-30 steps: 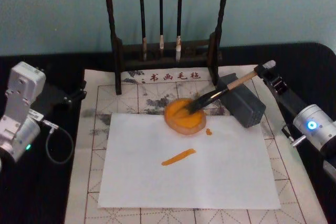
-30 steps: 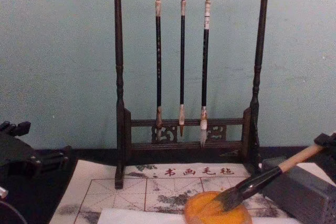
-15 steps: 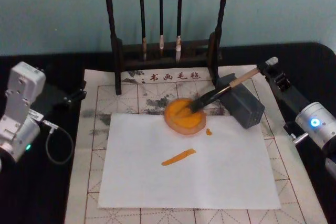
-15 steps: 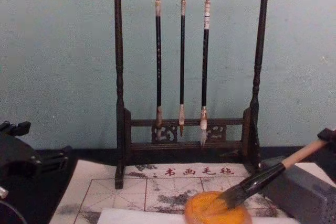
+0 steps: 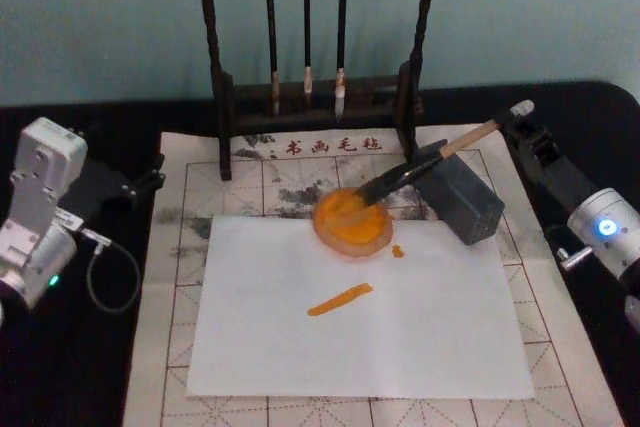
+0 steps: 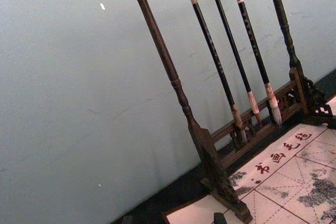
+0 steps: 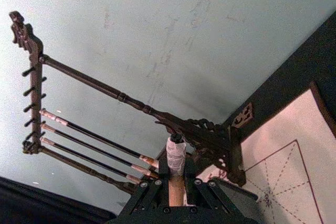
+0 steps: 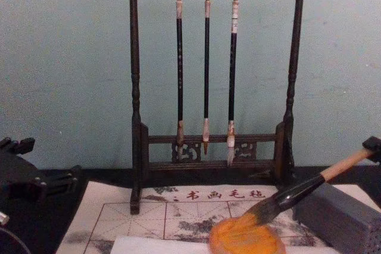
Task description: Pick up the brush from the inkstone, write on the paper, then place the brush back to its original position.
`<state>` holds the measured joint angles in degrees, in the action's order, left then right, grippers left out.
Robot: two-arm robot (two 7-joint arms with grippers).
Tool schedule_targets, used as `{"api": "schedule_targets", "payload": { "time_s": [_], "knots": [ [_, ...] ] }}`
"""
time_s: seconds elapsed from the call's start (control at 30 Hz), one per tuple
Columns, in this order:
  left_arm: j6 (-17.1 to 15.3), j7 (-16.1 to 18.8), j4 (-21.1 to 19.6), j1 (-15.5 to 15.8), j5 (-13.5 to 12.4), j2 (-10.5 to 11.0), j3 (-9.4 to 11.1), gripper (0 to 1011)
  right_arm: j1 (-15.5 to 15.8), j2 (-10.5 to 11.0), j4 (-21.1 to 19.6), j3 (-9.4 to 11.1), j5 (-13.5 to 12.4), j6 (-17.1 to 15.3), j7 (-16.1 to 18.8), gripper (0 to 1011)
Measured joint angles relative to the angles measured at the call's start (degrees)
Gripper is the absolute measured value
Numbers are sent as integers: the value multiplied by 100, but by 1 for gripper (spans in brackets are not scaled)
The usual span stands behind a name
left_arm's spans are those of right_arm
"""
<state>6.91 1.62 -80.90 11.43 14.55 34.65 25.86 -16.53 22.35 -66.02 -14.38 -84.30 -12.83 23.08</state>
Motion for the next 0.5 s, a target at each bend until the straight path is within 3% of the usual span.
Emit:
{"api": "schedule_targets", "payload": {
  "time_s": [0.5],
  "knots": [
    [0, 0, 0, 0, 0, 0, 0, 1001, 51, 144, -278, -70, -325, 3, -78, 198]
  ]
}}
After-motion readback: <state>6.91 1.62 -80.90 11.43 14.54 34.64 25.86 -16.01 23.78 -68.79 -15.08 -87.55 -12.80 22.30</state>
